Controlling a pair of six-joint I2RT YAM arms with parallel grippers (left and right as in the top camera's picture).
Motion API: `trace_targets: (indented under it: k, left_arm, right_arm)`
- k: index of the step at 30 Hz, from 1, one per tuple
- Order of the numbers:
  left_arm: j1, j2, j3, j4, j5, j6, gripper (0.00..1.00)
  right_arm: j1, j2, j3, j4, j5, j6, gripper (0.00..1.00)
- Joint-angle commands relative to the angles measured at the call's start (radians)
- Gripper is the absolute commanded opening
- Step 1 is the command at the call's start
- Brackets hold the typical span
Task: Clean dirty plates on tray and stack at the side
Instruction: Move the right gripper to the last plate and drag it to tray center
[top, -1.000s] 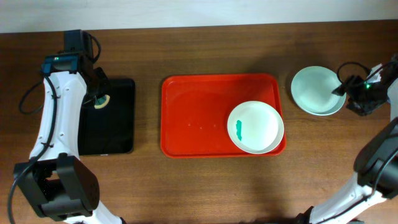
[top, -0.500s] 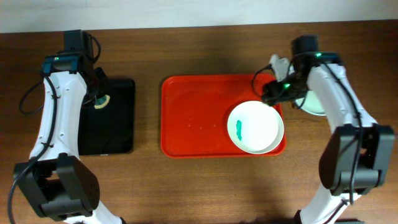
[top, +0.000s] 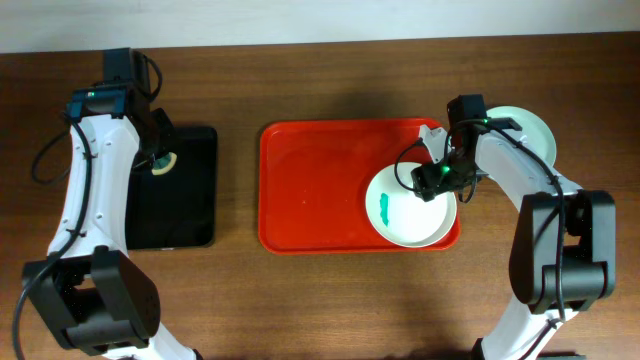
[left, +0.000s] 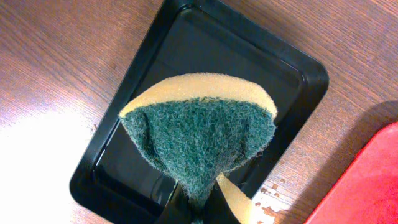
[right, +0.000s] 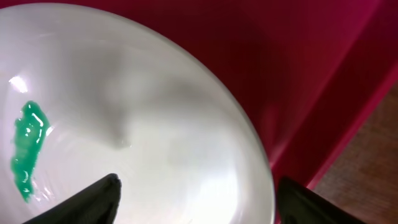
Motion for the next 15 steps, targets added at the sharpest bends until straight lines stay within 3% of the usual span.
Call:
trace_targets:
  k: [1,6,8,15]
  left_arm:
    - [0.002,0.000,-0.005,0.002,0.004,-0.009,0.00]
    - [0.002,0.000,-0.005,0.002,0.004,-0.009,0.00]
    - [0.002,0.000,-0.005,0.002,0.005,-0.009,0.00]
    - [0.002,0.000,-0.005,0.001,0.012,-0.009,0.00]
  right_arm:
    - [0.001,0.003,-0.005,-0.026,0.009,0.058,0.69]
    - [0.001,0.003,-0.005,-0.106,0.010,0.165,0.69]
    - [0.001,0.003,-0.005,-0.142,0.009,0.204,0.78]
    - [0.001,0.003,-0.023,-0.167,0.010,0.256,0.79]
